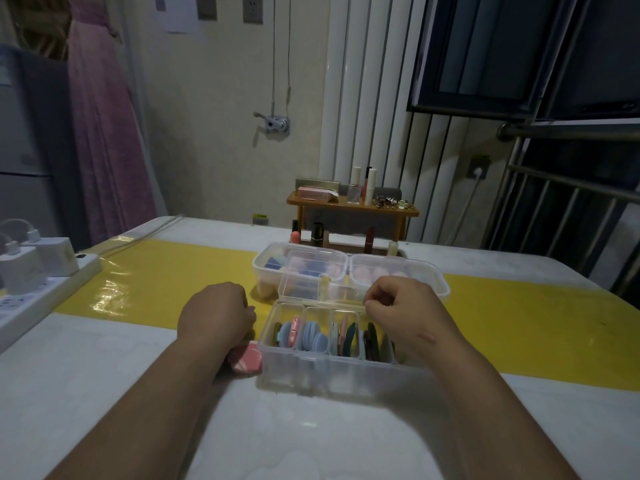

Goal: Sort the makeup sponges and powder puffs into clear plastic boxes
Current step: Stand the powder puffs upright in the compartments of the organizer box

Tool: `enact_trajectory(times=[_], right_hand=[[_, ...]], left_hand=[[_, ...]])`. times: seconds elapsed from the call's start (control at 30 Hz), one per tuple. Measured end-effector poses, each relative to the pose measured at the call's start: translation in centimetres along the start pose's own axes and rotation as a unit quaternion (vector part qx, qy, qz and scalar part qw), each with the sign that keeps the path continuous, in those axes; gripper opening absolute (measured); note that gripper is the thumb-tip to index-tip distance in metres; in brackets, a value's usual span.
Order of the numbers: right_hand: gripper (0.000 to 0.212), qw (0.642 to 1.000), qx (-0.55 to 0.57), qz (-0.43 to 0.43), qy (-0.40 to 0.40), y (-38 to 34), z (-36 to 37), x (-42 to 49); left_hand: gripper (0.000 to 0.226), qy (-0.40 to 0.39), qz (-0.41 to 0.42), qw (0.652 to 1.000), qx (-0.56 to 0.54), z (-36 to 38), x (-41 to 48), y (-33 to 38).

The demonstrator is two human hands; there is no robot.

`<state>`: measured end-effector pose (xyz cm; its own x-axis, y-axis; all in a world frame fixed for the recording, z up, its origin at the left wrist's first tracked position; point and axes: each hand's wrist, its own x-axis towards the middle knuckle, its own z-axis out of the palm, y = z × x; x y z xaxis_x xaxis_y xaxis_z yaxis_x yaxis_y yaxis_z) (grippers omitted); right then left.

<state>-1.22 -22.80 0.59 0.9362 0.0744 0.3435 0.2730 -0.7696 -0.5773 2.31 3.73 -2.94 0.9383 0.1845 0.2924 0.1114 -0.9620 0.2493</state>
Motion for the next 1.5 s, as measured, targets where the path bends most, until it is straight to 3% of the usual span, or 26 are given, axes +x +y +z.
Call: enact_trajectory(times=[0.2, 0.37, 0.6, 0.73, 0.9, 1.2, 1.5], right_hand=[[0.019, 1.000, -0.002, -0.004, -0.002, 0.0, 0.1, 0.0], [0.019, 1.000, -0.001, -0.006, 0.000, 0.0, 0.1, 0.0], [0.018, 1.000, 0.004, -0.010, 0.005, 0.2, 0.2, 0.1], [0.019, 1.000, 0.009, -0.014, 0.006, 0.2, 0.2, 0.2], [0.019, 1.000, 0.018, -0.010, 0.008, 0.2, 0.3, 0.2], [0.016, 0.995, 0.097, -0.031, -0.015, -0.3, 0.4, -0.1], [0.040, 0.987, 0.132, -0.057, -0.073, -1.0, 0.5, -0.4]], left_hand=[[0.014, 0.033, -0.019, 0.999, -0.024, -0.6, -0.3, 0.5], [0.024, 0.095, -0.012, 0.991, -0.096, -1.5, -1.0, 1.4], [0.015, 0.172, -0.007, 0.955, -0.242, -1.6, -1.2, 1.7], [0.007, 0.196, 0.000, 0.916, -0.349, -1.4, -1.1, 1.9], [0.021, 0.151, 0.004, 0.867, -0.476, -1.5, -1.2, 2.5], [0.024, 0.055, 0.071, 0.828, -0.553, -1.4, -1.8, 3.6], [0.019, 0.013, 0.088, 0.831, -0.549, -2.0, -2.6, 4.6]])
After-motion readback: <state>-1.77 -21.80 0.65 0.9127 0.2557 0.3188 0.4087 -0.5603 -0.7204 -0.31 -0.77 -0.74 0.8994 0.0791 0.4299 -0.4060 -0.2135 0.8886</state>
